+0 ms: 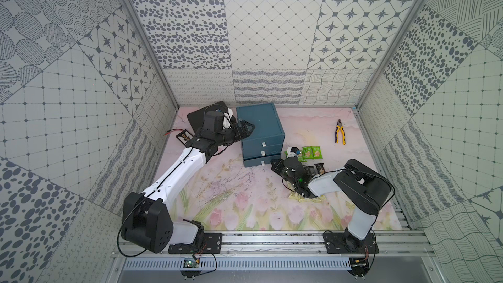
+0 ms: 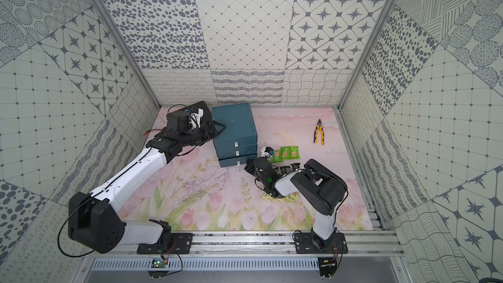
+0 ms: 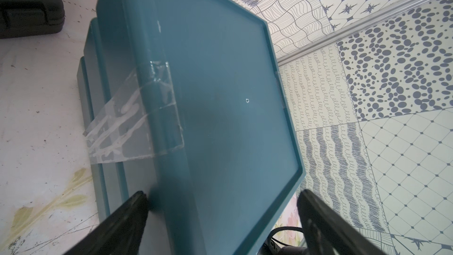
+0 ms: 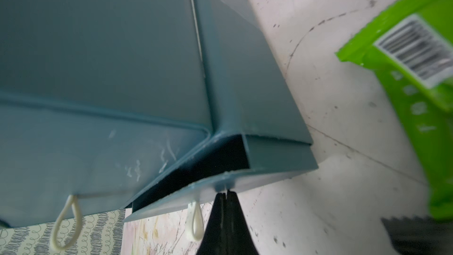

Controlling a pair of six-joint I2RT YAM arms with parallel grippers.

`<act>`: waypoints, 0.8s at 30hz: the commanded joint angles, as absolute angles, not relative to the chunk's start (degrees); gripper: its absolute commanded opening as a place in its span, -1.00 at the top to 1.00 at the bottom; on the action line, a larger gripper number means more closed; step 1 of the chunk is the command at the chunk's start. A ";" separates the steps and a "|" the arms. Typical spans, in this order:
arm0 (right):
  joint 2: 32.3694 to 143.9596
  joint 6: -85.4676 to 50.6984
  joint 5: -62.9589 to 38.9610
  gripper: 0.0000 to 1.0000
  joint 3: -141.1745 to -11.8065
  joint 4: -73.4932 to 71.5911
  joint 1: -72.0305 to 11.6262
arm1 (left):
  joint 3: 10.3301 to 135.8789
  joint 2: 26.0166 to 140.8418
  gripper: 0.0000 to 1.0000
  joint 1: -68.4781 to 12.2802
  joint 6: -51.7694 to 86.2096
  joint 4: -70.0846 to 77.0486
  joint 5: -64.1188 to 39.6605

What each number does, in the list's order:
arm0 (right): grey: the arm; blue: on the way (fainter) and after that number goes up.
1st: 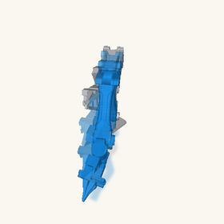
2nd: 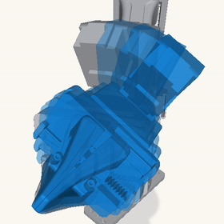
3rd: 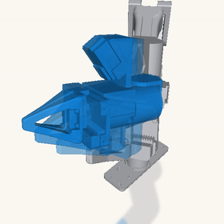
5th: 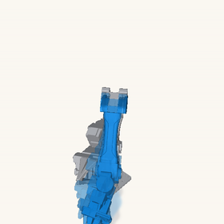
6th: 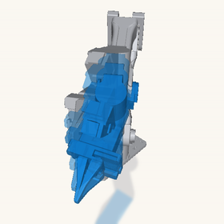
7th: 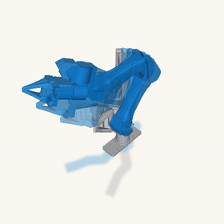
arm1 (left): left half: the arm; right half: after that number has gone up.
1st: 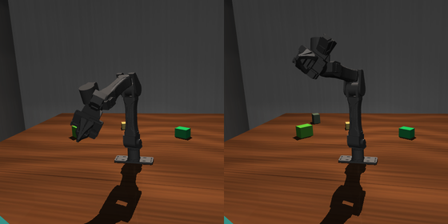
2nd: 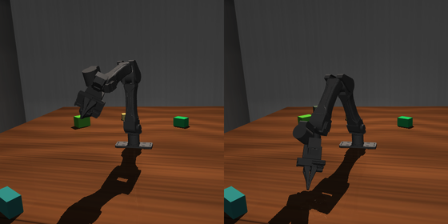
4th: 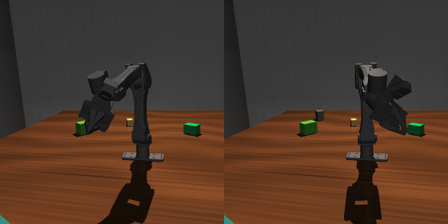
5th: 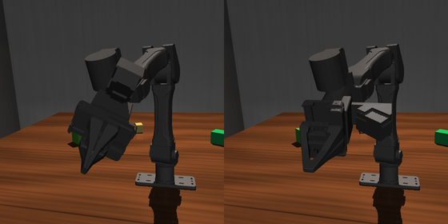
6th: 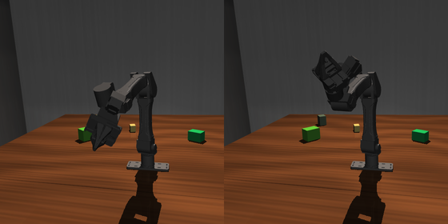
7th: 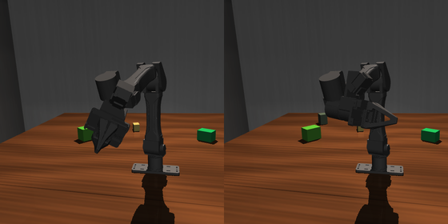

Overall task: Take the cookies out of the drawer
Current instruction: Close the drawer in the storage box.

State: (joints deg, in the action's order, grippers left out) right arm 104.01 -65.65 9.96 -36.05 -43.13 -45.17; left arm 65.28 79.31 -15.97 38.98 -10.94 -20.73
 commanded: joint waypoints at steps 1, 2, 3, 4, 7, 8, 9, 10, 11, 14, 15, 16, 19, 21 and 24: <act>107.51 -68.02 8.83 1.00 -37.91 -51.10 -44.84 | 65.39 79.37 -0.98 -15.92 38.37 -7.82 -24.80; 108.86 -69.02 8.95 1.00 -38.13 -52.90 -44.85 | 65.48 79.32 -0.98 -16.06 38.24 -7.99 -24.80; 109.88 -70.02 8.75 1.00 -38.32 -54.50 -44.87 | 65.52 79.20 -0.98 -16.00 38.02 -8.29 -24.80; 111.26 -70.91 8.50 1.00 -38.60 -56.65 -44.88 | 65.56 79.10 -0.98 -15.93 37.85 -8.49 -24.70; 113.89 -72.77 8.04 1.00 -38.70 -62.63 -44.91 | 66.00 78.80 -0.98 -15.96 37.25 -9.63 -24.35; 114.04 -73.24 8.25 1.00 -38.39 -63.55 -44.99 | 66.33 78.69 -0.98 -15.93 36.86 -10.04 -24.19; 113.77 -73.38 8.49 1.00 -38.03 -63.92 -45.00 | 66.60 78.50 -0.98 -15.91 36.47 -10.69 -23.98; 112.92 -73.09 8.96 1.00 -37.44 -63.62 -44.98 | 66.99 78.16 -0.98 -15.99 35.95 -11.47 -23.56; 111.58 -72.50 9.49 0.99 -36.78 -62.73 -45.07 | 67.23 77.73 -0.98 -16.01 35.26 -12.12 -22.86; 105.96 -69.77 10.89 0.52 -35.67 -56.31 -45.36 | 66.92 74.86 -0.98 -15.97 33.14 -13.35 -19.38; 104.08 -68.41 11.26 0.35 -35.47 -54.19 -45.49 | 66.55 73.70 -0.98 -16.00 32.54 -13.50 -17.61; 101.57 -66.76 11.81 0.16 -35.24 -51.33 -45.67 | 65.96 72.07 -0.98 -15.92 31.79 -13.66 -15.74; 94.37 -62.79 14.10 -0.29 -34.49 -42.82 -45.88 | 64.60 67.61 -0.98 -15.92 28.41 -14.90 -8.60; 89.64 -60.72 15.95 -0.51 -33.32 -38.50 -45.90 | 62.88 64.79 -0.98 -15.94 25.75 -14.57 -4.54; 80.85 -57.08 19.39 -0.90 -31.42 -30.25 -46.04 | 60.15 60.28 -0.98 -15.95 21.99 -13.74 0.97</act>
State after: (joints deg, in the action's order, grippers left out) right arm 86.08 -62.15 14.63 -33.56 -39.75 -45.69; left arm 62.76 65.36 -15.97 31.20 -13.76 -11.35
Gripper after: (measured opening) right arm 0.917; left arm 0.990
